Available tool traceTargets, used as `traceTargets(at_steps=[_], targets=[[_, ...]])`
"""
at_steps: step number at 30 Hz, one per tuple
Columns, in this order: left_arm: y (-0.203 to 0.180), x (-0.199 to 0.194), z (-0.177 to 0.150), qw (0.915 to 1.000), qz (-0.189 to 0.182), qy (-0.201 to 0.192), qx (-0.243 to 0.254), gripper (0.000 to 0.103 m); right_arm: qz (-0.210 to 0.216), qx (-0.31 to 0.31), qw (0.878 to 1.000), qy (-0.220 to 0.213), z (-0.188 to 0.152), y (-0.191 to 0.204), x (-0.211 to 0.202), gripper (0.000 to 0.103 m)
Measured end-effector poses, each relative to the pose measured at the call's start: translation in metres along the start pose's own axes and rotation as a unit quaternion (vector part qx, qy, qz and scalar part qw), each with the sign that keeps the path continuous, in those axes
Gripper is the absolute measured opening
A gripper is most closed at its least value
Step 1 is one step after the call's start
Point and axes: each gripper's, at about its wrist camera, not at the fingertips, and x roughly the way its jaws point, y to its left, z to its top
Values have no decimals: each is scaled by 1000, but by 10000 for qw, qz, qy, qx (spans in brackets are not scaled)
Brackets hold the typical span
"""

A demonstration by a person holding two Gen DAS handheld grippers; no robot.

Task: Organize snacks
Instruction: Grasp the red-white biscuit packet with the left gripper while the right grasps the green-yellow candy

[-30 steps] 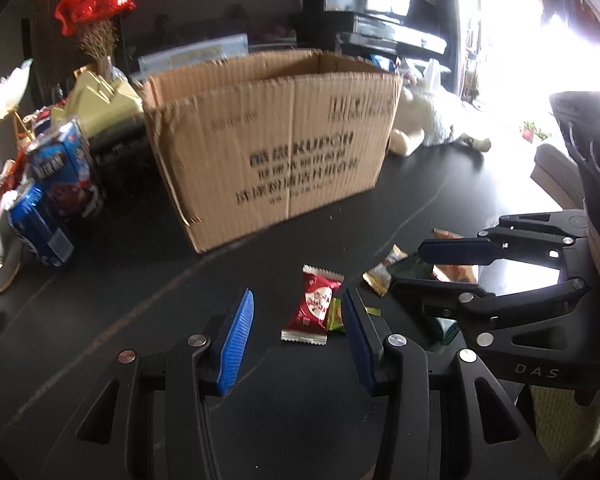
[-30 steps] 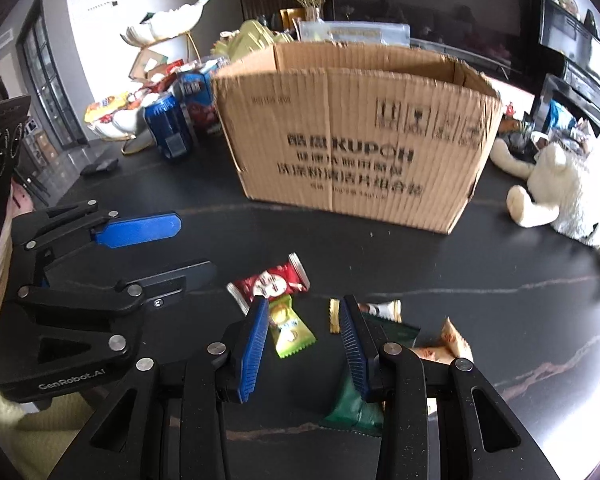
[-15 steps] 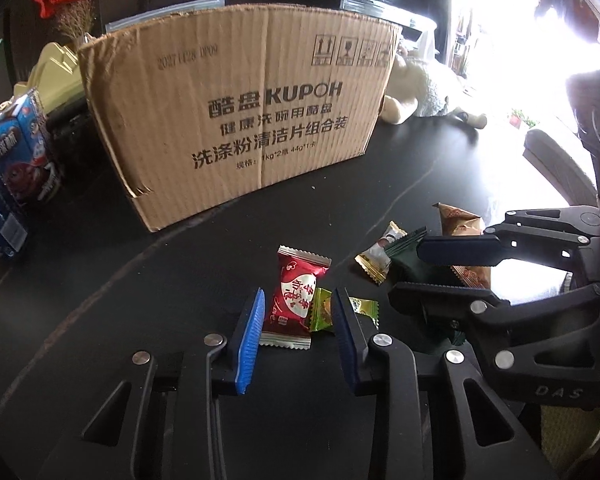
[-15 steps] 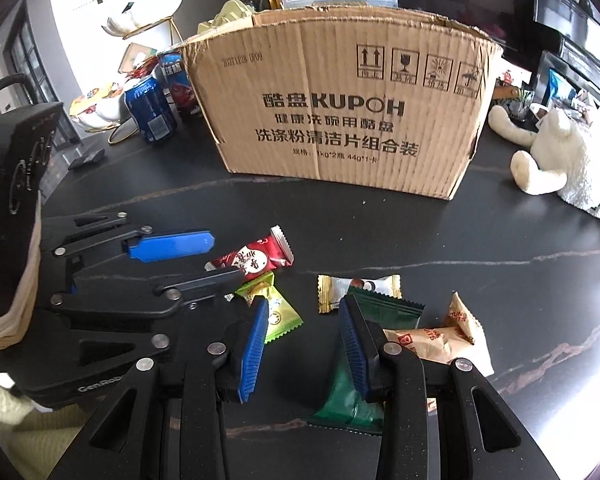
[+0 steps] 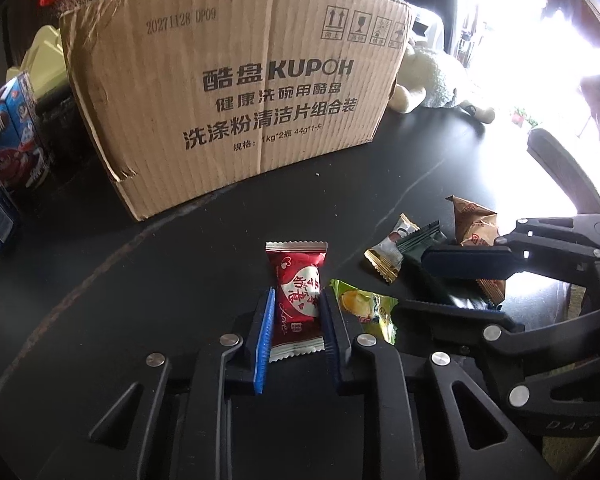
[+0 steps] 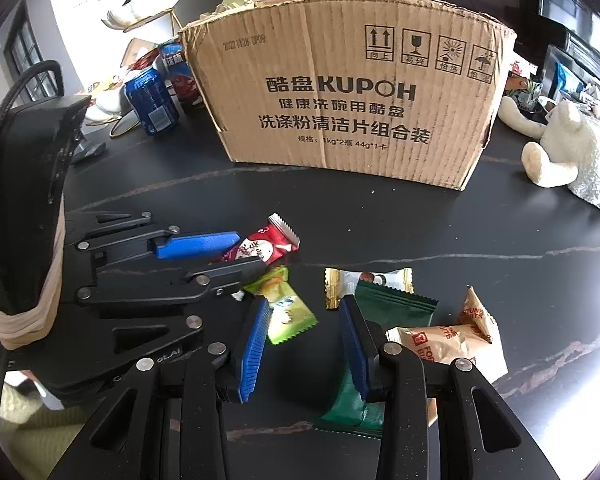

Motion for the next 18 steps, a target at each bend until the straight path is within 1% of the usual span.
traceTargets(at_steps=[4,8,12,18], targets=[[2,-3,-3,10000,42,-11,-40,22,90,-11,9999,60,0,2,4,38],[6,-16,-10,9997,209,-37,-116,22,180,-77,9997,109,1,5,7,38],[13,-33,-17,9992,257,-101,-285,22,229,-231,9993,199,2,11,14,37],[15,-49,-26,9987,181,-154,-443,22,143,-458,9984,310,5,18,24,37]])
